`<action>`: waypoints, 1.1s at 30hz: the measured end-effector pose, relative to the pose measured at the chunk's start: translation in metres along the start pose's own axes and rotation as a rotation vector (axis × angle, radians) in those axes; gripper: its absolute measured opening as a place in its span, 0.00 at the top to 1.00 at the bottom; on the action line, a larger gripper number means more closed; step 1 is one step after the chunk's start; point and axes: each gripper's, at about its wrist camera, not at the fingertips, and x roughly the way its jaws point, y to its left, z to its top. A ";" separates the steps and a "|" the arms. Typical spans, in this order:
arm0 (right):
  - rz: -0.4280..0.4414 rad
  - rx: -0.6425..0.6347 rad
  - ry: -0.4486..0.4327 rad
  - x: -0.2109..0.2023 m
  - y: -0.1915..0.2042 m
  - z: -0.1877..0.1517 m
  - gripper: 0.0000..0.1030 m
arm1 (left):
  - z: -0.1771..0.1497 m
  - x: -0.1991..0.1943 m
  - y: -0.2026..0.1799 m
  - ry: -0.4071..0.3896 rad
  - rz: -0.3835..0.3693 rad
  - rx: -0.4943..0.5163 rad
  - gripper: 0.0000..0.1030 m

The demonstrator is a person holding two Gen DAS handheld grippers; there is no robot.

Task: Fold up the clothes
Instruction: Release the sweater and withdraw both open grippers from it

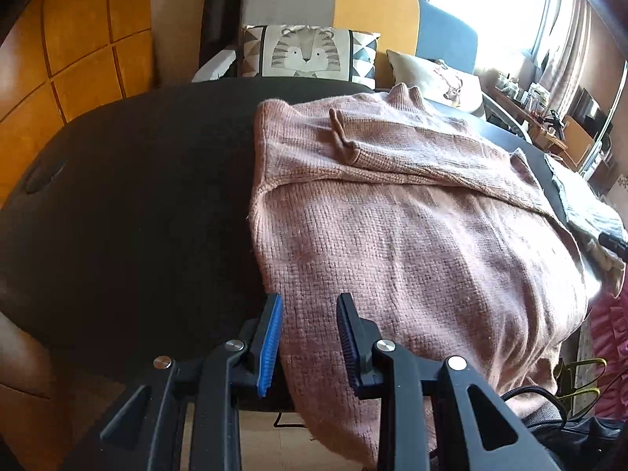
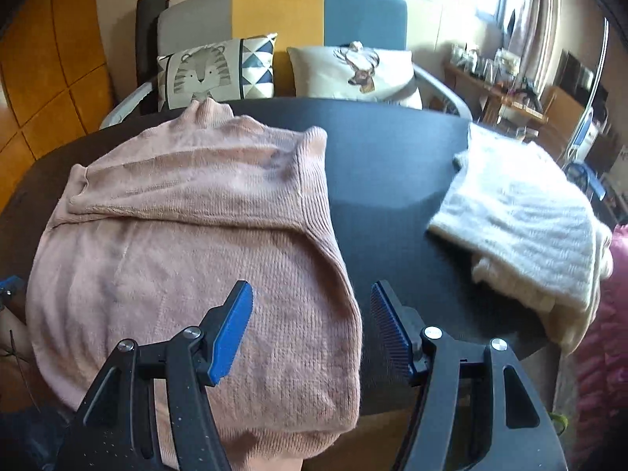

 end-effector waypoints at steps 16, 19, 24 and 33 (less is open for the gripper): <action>-0.078 -0.021 -0.058 -0.009 0.026 0.011 0.36 | 0.012 -0.014 -0.021 -0.037 0.051 0.065 0.73; -0.081 -0.028 -0.072 -0.010 0.033 0.016 0.36 | 0.023 -0.021 -0.042 -0.069 0.051 0.116 0.73; -0.109 -0.041 -0.096 -0.011 0.044 0.022 0.36 | 0.041 -0.032 -0.071 -0.127 0.057 0.166 0.73; -0.206 -0.068 -0.158 -0.018 0.051 0.033 0.36 | 0.058 -0.047 -0.094 -0.163 0.088 0.172 0.73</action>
